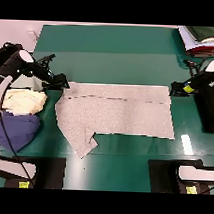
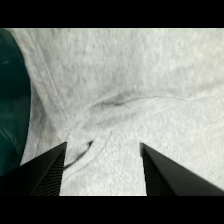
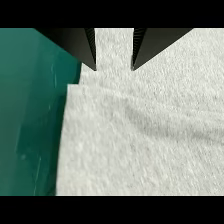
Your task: Fold the shirts.
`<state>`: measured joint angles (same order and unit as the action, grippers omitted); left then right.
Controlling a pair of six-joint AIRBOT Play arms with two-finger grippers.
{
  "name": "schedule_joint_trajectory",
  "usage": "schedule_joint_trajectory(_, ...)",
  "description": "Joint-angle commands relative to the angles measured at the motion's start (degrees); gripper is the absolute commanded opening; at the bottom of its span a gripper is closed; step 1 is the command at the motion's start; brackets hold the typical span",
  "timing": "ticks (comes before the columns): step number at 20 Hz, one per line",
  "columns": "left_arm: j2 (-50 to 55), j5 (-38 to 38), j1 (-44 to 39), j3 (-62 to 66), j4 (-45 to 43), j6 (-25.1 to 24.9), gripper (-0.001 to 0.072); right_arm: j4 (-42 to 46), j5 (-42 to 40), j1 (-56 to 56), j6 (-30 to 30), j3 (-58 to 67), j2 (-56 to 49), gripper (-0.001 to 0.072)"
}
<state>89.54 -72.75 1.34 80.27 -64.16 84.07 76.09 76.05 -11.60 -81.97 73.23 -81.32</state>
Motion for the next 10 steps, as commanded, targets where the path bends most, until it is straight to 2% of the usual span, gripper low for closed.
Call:
schedule_joint_trajectory(1, -10.08, -3.67, -0.11, -5.70, -8.28, 2.21, 0.0539, -0.02, 4.17, -1.97, 0.00, -1.07, 5.84, 0.0265)
schedule_joint_trajectory(3, -19.17, -4.26, -0.11, -16.35, -10.23, 3.39, 0.0539, -0.04, 5.62, -2.78, 0.00, -1.07, 9.29, 0.0265)
schedule_joint_trajectory(6, -33.22, -1.88, -0.11, -36.02, -8.39, 6.99, 0.0539, -0.07, 4.81, -2.29, 0.00, -1.07, 13.07, 0.0265)
schedule_joint_trajectory(8, -39.74, 1.01, -0.13, -46.10, -4.59, 8.70, 0.0539, -0.07, 4.26, -1.09, 0.00, -1.03, 14.05, 0.0265)
schedule_joint_trajectory(10, -41.88, 3.78, -0.13, -52.28, 1.25, 8.50, 0.0539, -0.04, 3.91, 0.26, 0.00, -1.05, 14.03, 0.0265)
